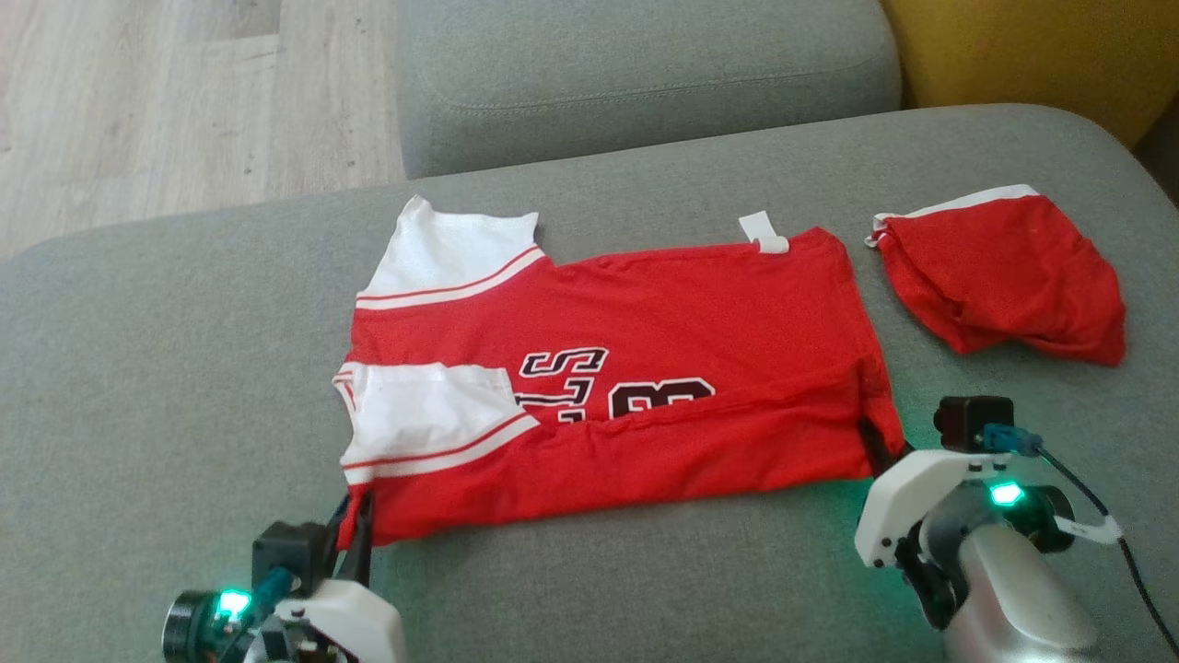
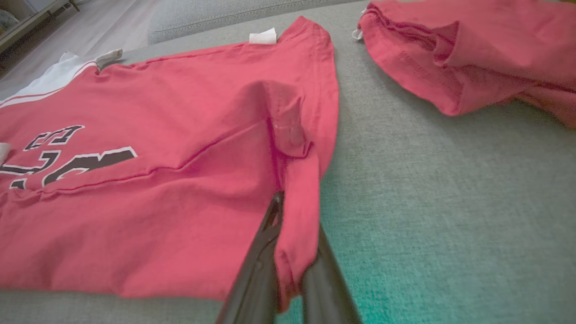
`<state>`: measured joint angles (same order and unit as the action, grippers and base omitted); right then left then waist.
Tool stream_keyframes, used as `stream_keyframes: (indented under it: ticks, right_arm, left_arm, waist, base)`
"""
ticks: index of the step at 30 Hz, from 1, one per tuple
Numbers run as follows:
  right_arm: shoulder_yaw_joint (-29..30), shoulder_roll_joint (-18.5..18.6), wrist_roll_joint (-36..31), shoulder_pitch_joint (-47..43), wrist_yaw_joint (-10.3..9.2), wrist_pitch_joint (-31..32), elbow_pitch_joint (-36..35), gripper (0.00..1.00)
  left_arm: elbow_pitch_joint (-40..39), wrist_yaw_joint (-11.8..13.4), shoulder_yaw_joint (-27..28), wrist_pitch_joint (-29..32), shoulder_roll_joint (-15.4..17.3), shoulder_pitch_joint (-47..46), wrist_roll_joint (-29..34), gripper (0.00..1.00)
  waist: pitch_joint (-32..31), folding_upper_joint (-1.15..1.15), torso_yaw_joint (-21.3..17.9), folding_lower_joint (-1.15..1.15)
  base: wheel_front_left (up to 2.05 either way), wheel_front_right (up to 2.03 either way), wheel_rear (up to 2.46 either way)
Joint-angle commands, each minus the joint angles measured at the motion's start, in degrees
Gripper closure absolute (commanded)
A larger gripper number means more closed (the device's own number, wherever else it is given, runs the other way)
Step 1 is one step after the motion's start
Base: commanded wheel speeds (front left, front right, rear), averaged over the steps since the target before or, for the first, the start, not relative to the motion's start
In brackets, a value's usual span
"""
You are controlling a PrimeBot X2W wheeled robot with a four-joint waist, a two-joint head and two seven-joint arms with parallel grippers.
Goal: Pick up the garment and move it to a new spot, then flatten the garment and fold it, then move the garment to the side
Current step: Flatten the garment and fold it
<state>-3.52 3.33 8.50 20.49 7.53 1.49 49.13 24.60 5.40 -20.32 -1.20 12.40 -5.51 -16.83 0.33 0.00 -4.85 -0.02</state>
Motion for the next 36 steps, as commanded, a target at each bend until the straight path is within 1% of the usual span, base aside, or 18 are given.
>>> stream_keyframes:
  ticks: [1,9,10,11,12,15,20,23,25,28,31,32,33,34,36]
  right_arm:
    - [-0.9,-0.5,-0.1,0.2,-0.04,1.0,-4.2,1.00]
    - [0.8,-0.5,0.0,-6.2,-0.04,6.9,-16.9,1.00]
    - [1.4,-0.5,0.0,-7.3,-0.04,6.9,-19.8,0.84]
    - [1.8,-0.5,0.0,-7.9,-0.04,6.7,-21.1,0.02]
    - [2.1,-0.5,0.1,-8.3,-0.04,6.5,-22.3,0.00]
    - [2.6,-0.5,0.7,-9.2,-0.04,4.9,-25.8,0.00]
    - [2.4,-0.5,4.2,-9.5,-0.04,-1.2,-31.6,0.00]
    - [2.5,-0.5,6.8,-9.6,-0.04,-5.7,-34.1,0.00]
    - [2.0,-0.5,7.8,-9.2,-0.04,-8.1,-35.3,0.00]
    - [1.0,-0.5,9.3,-7.9,-0.04,-11.1,-36.6,0.00]
    - [0.0,-0.5,10.2,-5.8,-0.04,-12.8,-37.7,0.00]
    - [0.0,-0.5,10.2,-5.8,-0.04,-12.8,-37.7,0.00]
    - [-0.5,-0.5,10.8,-4.3,-0.04,-13.4,-38.2,0.00]
    - [-0.5,-0.5,10.8,-4.3,-0.04,-13.4,-38.2,0.00]
    - [-0.6,-0.5,11.4,-3.0,-0.04,-13.9,-38.4,0.00]
  left_arm:
    - [-3.1,0.5,1.9,0.6,1.8,-1.3,-0.5,1.00]
    - [-7.1,0.9,0.5,3.9,2.3,0.1,-0.3,1.00]
    - [-7.5,1.3,0.6,4.1,2.5,-0.4,-0.2,0.97]
    - [-7.7,1.8,0.9,4.0,2.5,-0.7,-0.2,0.46]
    - [-7.9,2.3,1.2,3.7,2.4,-1.0,-0.2,0.00]
    - [-8.5,3.1,2.1,2.3,2.1,-1.9,-0.5,0.00]
    - [-10.9,4.1,4.6,-4.5,1.1,-4.1,-1.4,0.00]
    - [-12.9,3.8,5.8,-9.2,0.6,-5.8,-2.0,0.00]
    - [-14.3,3.4,6.4,-11.0,0.6,-7.4,-2.1,0.00]
    - [-15.8,2.0,6.7,-12.0,1.4,-11.1,-1.7,0.00]
    - [-16.0,-0.7,6.1,-10.6,3.5,-16.9,-1.4,0.00]
    - [-16.0,-0.7,6.1,-10.6,3.5,-16.9,-1.4,0.00]
    - [-15.7,-3.3,5.4,-8.1,5.3,-22.0,-1.1,0.00]
    - [-15.7,-3.3,5.4,-8.1,5.3,-22.0,-1.1,0.00]
    - [-14.1,-6.2,4.5,-4.1,7.0,-27.3,-1.4,0.00]
  waist:
    - [-0.3,0.00,-0.5,0.02]
    - [0.7,0.00,-0.6,0.02]
    - [1.2,0.00,-0.5,0.02]
    - [1.5,0.00,-0.6,0.02]
    - [1.6,0.00,-0.6,0.02]
    - [2.3,0.00,-0.7,0.02]
    - [3.9,0.00,-1.1,0.02]
    - [5.2,0.00,-1.4,0.02]
    - [6.5,0.00,-1.8,0.02]
    - [9.1,0.00,-2.9,0.02]
    - [12.1,0.00,-4.2,0.02]
    - [12.1,0.00,-4.2,0.02]
    - [14.1,0.00,-5.0,0.02]
    - [14.1,0.00,-5.0,0.02]
    - [16.0,0.00,-5.9,0.02]
  base:
    - [0.00,0.00,0.00]
    - [0.00,0.00,0.00]
    - [0.00,0.00,0.00]
    - [0.00,0.00,0.00]
    - [0.00,0.00,0.00]
    - [0.00,0.00,0.00]
    - [0.00,0.00,0.00]
    - [0.00,0.00,0.00]
    - [0.00,0.00,0.00]
    - [0.00,0.00,0.00]
    - [0.00,0.00,0.00]
    - [0.00,0.00,0.00]
    - [0.00,0.00,0.00]
    - [0.00,0.00,0.00]
    - [0.00,0.00,0.00]
